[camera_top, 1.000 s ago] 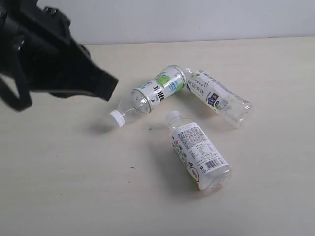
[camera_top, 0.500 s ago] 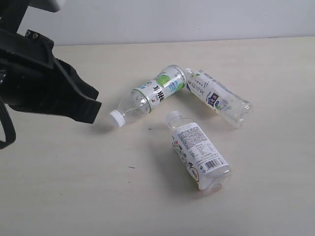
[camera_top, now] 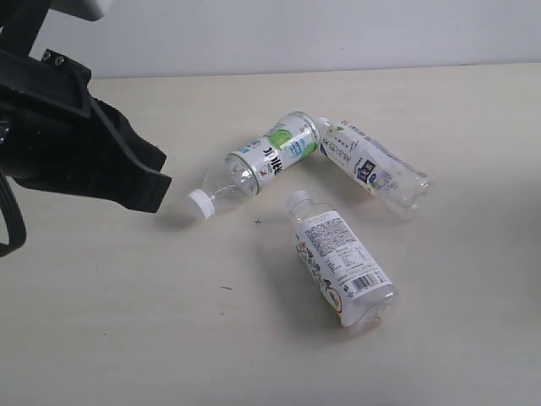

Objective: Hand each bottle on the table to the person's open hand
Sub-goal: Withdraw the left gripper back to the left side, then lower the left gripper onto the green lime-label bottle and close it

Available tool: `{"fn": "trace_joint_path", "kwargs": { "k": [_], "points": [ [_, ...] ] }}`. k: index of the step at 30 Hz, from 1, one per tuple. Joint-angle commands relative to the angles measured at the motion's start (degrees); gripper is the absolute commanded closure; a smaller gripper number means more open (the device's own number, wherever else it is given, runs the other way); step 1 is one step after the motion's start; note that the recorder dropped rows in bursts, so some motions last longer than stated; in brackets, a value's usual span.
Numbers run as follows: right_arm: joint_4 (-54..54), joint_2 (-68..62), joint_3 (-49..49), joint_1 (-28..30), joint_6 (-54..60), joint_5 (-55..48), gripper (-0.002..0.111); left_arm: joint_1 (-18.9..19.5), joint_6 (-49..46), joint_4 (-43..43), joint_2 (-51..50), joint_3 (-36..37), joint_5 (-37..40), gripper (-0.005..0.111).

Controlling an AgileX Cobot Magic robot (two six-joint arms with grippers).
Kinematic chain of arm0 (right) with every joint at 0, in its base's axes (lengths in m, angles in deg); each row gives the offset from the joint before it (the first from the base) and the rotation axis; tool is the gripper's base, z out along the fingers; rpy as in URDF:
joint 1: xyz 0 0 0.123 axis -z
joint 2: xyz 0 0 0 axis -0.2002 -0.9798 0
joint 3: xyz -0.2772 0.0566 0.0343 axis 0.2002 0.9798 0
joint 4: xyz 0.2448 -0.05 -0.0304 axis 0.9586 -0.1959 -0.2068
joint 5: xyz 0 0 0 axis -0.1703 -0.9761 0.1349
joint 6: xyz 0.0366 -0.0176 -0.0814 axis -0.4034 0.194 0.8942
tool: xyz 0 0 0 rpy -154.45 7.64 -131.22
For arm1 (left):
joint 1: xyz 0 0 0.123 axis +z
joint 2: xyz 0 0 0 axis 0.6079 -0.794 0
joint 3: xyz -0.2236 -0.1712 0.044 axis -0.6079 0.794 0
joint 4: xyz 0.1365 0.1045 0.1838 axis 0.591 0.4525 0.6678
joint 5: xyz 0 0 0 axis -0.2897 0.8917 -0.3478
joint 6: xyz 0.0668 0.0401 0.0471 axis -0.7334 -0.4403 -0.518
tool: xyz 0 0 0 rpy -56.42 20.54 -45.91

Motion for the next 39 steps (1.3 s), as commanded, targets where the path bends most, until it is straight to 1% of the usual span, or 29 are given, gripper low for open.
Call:
{"fn": "trace_joint_path", "kwargs": {
  "k": [1,25,27,29,30,32,33,34,37,39],
  "points": [
    [-0.28,0.36,0.24,-0.1,-0.08,0.46,0.108,0.18,0.24,0.65,0.51,0.19,-0.43,0.107],
    [-0.28,0.36,0.24,-0.1,-0.08,0.46,0.108,0.18,0.24,0.68,0.51,0.19,-0.43,0.107],
    [-0.28,0.36,0.24,-0.1,-0.08,0.46,0.108,0.18,0.24,0.89,0.29,0.19,-1.36,0.107],
    [-0.28,0.36,0.24,-0.1,-0.08,0.46,0.108,0.06,-0.26,0.37,-0.41,-0.09,-4.51,0.107],
    [-0.28,0.36,0.24,-0.1,-0.08,0.46,0.108,-0.06,-1.08,0.36,-1.12,-0.62,-4.5,0.107],
    [-0.28,0.36,0.24,-0.1,-0.08,0.46,0.108,-0.06,-4.18,0.36,-3.72,-3.22,0.2,0.107],
    [-0.28,0.36,0.24,-0.1,-0.08,0.46,0.108,-0.06,-6.01,0.36,-6.32,-5.34,4.78,0.107],
    [-0.28,0.36,0.24,-0.1,-0.08,0.46,0.108,-0.06,-5.89,0.36,-8.13,-7.13,7.53,0.107],
    [-0.28,0.36,0.24,-0.1,-0.08,0.46,0.108,-0.06,-0.97,0.36,-14.99,-12.79,14.63,0.107],
    [-0.28,0.36,0.24,-0.1,-0.08,0.46,0.108,-0.06,0.28,0.36,-19.96,-16.94,19.34,0.107]
  ]
}}
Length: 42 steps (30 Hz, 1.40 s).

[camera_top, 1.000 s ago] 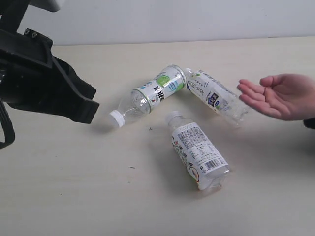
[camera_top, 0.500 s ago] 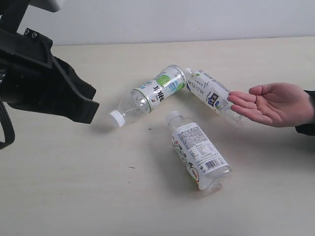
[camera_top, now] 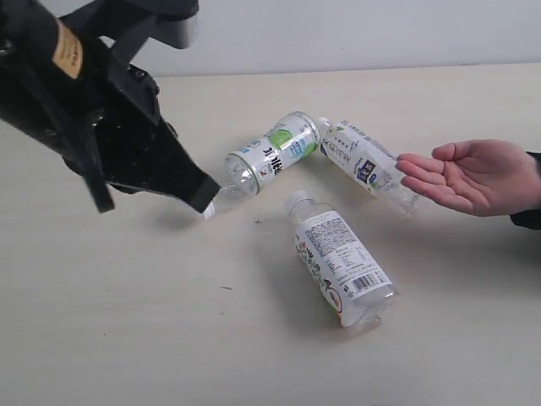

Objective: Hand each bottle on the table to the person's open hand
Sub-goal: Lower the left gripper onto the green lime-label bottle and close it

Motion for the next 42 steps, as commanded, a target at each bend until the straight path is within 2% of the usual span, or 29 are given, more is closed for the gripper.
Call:
{"fn": "trace_joint_path", "kwargs": {
  "k": [1,7,12,16,21,26,29,31,32,33,34,42],
  "points": [
    [-0.28,0.36,0.24,-0.1,-0.08,0.46,0.108,-0.06,2.93,-0.03,-8.38,-7.21,7.33,0.107],
    [-0.28,0.36,0.24,-0.1,-0.08,0.33,0.108,-0.06,0.73,0.32,-16.6,-14.99,7.49,0.107],
    [-0.39,0.36,0.24,-0.1,-0.08,0.35,0.108,0.21,-5.07,0.44,-21.06,-22.28,7.71,0.107],
    [-0.39,0.36,0.24,-0.1,-0.08,0.35,0.108,0.95,-5.29,0.54,-24.92,-28.35,9.35,0.107],
    [-0.39,0.36,0.24,-0.1,-0.08,0.35,0.108,3.53,-10.63,0.52,-31.47,-36.57,16.33,0.107],
    [-0.39,0.36,0.24,-0.1,-0.08,0.35,0.108,6.41,-14.08,0.5,-38.86,-42.15,16.33,0.106],
    [-0.39,0.36,0.24,-0.1,-0.08,0.35,0.108,8.63,-15.5,0.5,-42.41,-47.75,16.33,0.094],
    [-0.39,0.36,0.24,-0.1,-0.08,0.35,0.108,10.35,-15.5,0.5,-44.39,-51.5,16.33,0.076],
    [-0.39,0.36,0.24,-0.1,-0.08,0.35,0.108,11.0,-15.36,0.39,-45.13,-52.81,16.33,0.065],
    [-0.39,0.36,0.24,-0.1,-0.08,0.35,0.108,12.43,-14.84,-0.34,-46.6,-55.45,16.33,0.043],
    [-0.39,0.36,0.24,-0.1,-0.08,0.35,0.108,13.39,-14.66,-1.61,-47.78,-56.51,16.33,0.032],
    [-0.39,0.36,0.24,-0.1,-0.08,0.35,0.108,13.78,-20.1,-4.04,-52.77,-56.77,13.55,0.03]
  ]
}}
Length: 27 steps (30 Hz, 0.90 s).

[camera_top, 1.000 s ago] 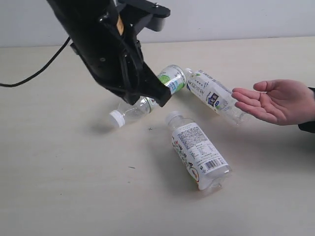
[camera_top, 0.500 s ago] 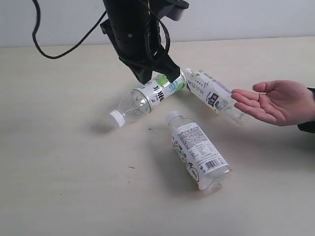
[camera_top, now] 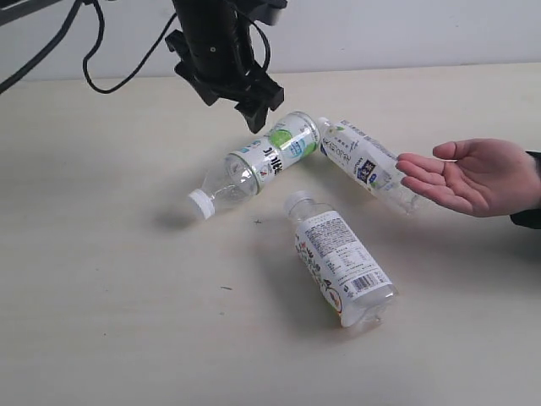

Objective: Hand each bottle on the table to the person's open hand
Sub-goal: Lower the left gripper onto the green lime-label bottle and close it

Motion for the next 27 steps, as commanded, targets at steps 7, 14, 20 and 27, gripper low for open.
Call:
{"fn": "trace_joint_path", "kwargs": {
  "k": [7,14,20,27],
  "points": [
    [-0.39,0.36,0.24,-0.1,-0.08,0.35,0.108,-0.19,-6.48,-3.5,-2.63,-0.55,-5.98,0.03],
    [-0.39,0.36,0.24,-0.1,-0.08,0.35,0.108,-0.19,-6.23,-3.62,-5.38,-0.55,-9.02,0.03],
    [-0.39,0.36,0.24,-0.1,-0.08,0.35,0.108,-0.19,-5.75,-4.46,-6.44,-0.55,-9.66,0.03],
    [-0.39,0.36,0.24,-0.1,-0.08,0.35,0.108,-0.19,-5.6,-5.36,-8.05,-0.55,-9.66,0.03]
  ]
}}
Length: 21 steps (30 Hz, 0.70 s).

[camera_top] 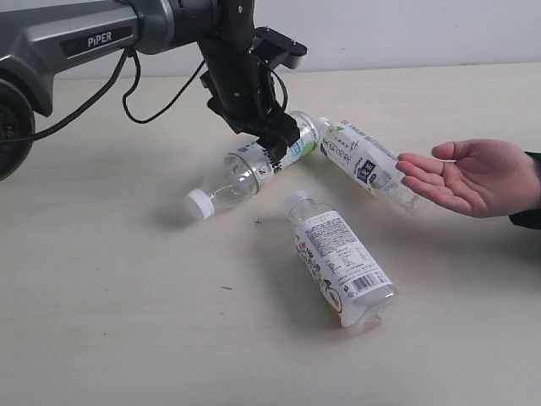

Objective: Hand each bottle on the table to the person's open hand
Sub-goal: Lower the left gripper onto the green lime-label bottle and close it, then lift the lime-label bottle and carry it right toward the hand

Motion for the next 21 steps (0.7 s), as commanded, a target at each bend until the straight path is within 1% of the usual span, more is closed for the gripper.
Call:
{"fn": "trace_joint_path", "kwargs": {
  "k": [1,9,12,21],
  "points": [
    [-0.39,0.36,0.24,-0.1,-0.08,0.35,0.108,-0.09,0.66,-1.39,-1.05,-0.41,-0.34,0.03],
    [-0.39,0.36,0.24,-0.1,-0.08,0.35,0.108,-0.09,0.75,-1.39,-3.02,-0.41,0.54,0.03],
    [-0.39,0.36,0.24,-0.1,-0.08,0.51,0.108,-0.09,1.67,-1.26,-3.13,-0.41,0.42,0.033],
    [-0.39,0.36,0.24,-0.1,-0.08,0.51,0.108,0.24,2.03,-1.0,-3.03,-0.41,1.28,0.064]
  ]
}}
